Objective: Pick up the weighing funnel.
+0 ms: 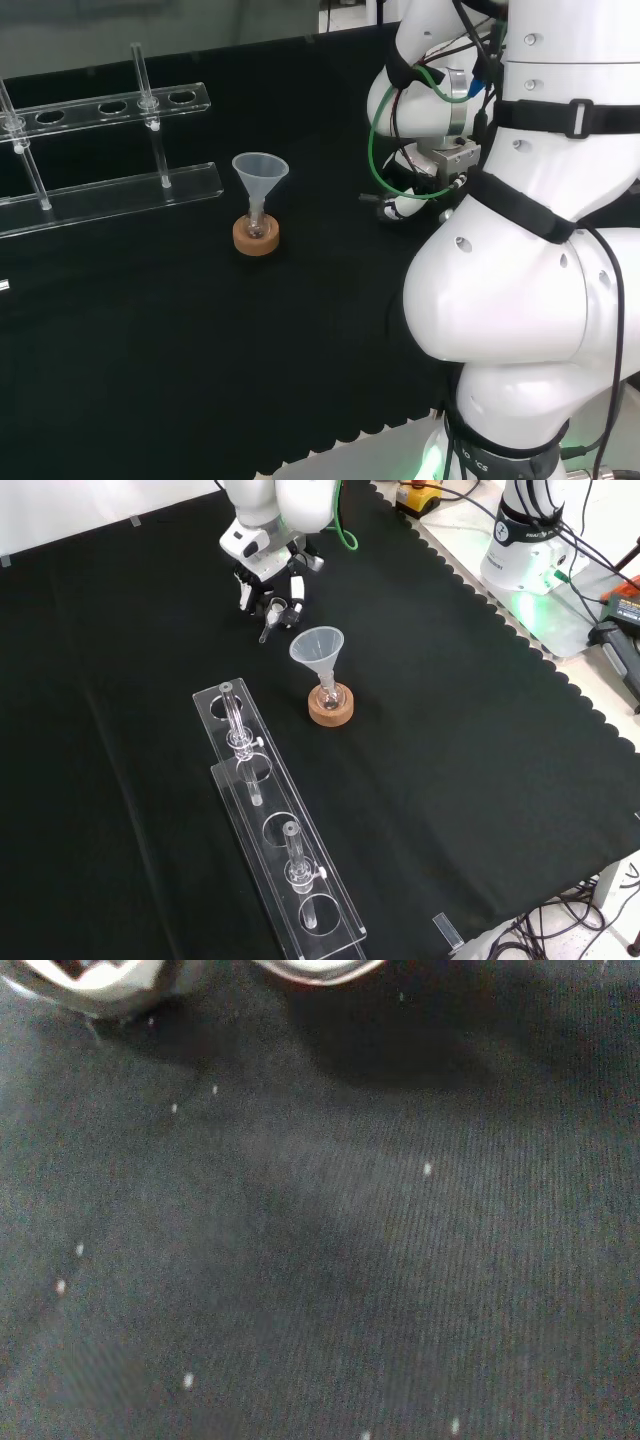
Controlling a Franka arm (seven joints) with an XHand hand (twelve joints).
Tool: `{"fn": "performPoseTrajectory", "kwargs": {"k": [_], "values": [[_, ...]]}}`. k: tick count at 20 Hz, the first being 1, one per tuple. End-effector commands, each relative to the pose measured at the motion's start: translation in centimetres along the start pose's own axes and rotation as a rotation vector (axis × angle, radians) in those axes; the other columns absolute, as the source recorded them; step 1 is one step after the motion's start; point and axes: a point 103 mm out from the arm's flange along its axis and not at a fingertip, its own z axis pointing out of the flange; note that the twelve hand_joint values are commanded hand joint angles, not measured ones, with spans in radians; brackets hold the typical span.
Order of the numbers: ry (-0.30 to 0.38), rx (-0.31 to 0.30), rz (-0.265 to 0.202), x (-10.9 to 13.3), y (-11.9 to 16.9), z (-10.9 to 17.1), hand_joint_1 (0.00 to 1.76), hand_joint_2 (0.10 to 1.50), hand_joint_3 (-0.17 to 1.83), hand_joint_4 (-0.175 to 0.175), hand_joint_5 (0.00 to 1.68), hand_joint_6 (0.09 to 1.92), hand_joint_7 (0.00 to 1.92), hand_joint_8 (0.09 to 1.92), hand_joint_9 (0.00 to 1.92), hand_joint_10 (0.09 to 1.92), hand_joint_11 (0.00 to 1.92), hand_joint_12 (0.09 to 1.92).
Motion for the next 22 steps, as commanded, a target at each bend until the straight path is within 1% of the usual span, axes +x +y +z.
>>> {"fn": "performPoseTrajectory", "kwargs": {"k": [1,6,7,10,13,14,15,16,17,18,19,20,22], "values": [[-0.030,-0.042,-0.011,0.5,0.2,-1.2,0.93,0.64,0.54,-0.175,1.06,1.50,1.40,1.30,1.83,0.88,1.91,0.62],[-0.033,-0.059,-0.021,0.8,0.1,-3.1,0.99,0.64,0.54,-0.175,1.19,1.35,1.50,1.19,1.89,0.79,1.92,0.65],[-0.031,-0.061,-0.025,1.0,-0.1,-4.1,1.00,0.64,0.54,-0.175,1.21,1.33,1.51,1.17,1.90,0.77,1.92,0.66],[-0.021,-0.063,-0.029,1.1,-0.4,-5.9,1.02,0.64,0.56,-0.175,1.24,1.28,1.53,1.14,1.91,0.73,1.92,0.67],[0.038,-0.063,-0.018,1.0,-0.9,-8.8,1.04,0.63,0.58,-0.173,1.27,1.25,1.54,1.13,1.91,0.71,1.92,0.67],[0.049,-0.062,-0.016,1.0,-1.0,-9.4,1.05,0.63,0.59,-0.147,1.28,1.24,1.55,1.12,1.91,0.71,1.92,0.67],[0.066,-0.060,-0.013,0.9,-1.1,-10.2,1.05,0.62,0.61,-0.081,1.29,1.23,1.55,1.12,1.91,0.70,1.92,0.67],[0.079,-0.059,-0.009,0.9,-1.3,-10.9,1.06,0.61,0.62,0.022,1.31,1.22,1.56,1.11,1.91,0.70,1.92,0.67],[0.091,-0.060,-0.007,0.8,-1.4,-11.4,1.07,0.61,0.63,0.094,1.32,1.21,1.56,1.10,1.91,0.70,1.92,0.67],[0.108,-0.064,-0.004,0.7,-1.5,-12.2,1.07,0.61,0.63,0.135,1.33,1.21,1.57,1.10,1.91,0.70,1.92,0.68],[0.126,-0.077,-0.002,0.8,-1.8,-13.7,1.08,0.61,0.63,0.156,1.34,1.20,1.57,1.10,1.91,0.70,1.92,0.68],[0.134,-0.084,-0.003,0.8,-1.9,-14.4,1.08,0.61,0.64,0.167,1.34,1.20,1.57,1.10,1.91,0.70,1.92,0.68],[0.146,-0.096,-0.006,1.0,-2.2,-15.4,1.09,0.60,0.64,0.174,1.35,1.20,1.57,1.10,1.91,0.70,1.92,0.68]]}}
